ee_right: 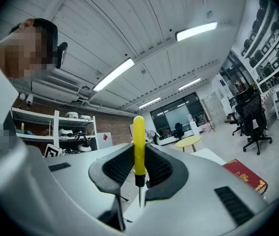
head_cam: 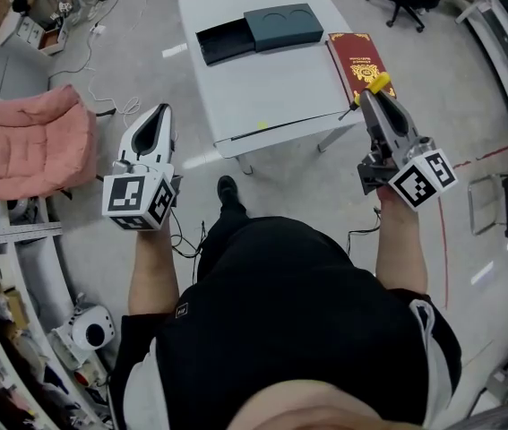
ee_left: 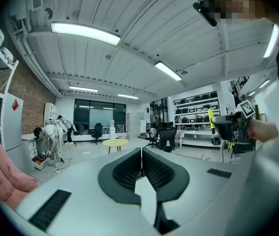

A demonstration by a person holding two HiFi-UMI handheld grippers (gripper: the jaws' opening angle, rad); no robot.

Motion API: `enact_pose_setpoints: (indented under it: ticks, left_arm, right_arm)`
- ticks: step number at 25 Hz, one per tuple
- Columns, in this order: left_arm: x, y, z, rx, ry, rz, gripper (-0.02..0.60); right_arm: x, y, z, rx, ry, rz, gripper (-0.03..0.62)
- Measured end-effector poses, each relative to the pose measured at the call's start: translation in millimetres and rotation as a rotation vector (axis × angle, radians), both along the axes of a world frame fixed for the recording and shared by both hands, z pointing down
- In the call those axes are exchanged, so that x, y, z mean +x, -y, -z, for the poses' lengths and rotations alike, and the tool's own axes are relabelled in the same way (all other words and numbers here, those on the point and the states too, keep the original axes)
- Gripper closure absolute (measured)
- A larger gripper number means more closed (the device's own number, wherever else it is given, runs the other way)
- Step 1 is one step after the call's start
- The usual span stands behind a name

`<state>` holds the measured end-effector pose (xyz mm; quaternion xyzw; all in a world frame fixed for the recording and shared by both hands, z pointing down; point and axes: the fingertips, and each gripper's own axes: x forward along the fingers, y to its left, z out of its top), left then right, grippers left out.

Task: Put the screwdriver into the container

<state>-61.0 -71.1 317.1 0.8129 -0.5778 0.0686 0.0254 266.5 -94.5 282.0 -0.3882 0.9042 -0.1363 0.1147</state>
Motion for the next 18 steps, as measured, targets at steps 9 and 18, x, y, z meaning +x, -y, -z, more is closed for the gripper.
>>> enact_pose_setpoints:
  ticks: [9, 18]
  left_arm:
    - [-72.2, 75.9, -10.7, -0.018, -0.016, -0.010, 0.561]
    - [-148.2, 147.5, -13.9, -0.027, -0.057, -0.062, 0.561]
  right_arm:
    - [-83.1, 76.7, -4.4, -0.025, -0.018, 0.012, 0.514]
    - [-173.8, 138.9, -0.3, -0.035, -0.045, -0.006, 0.515]
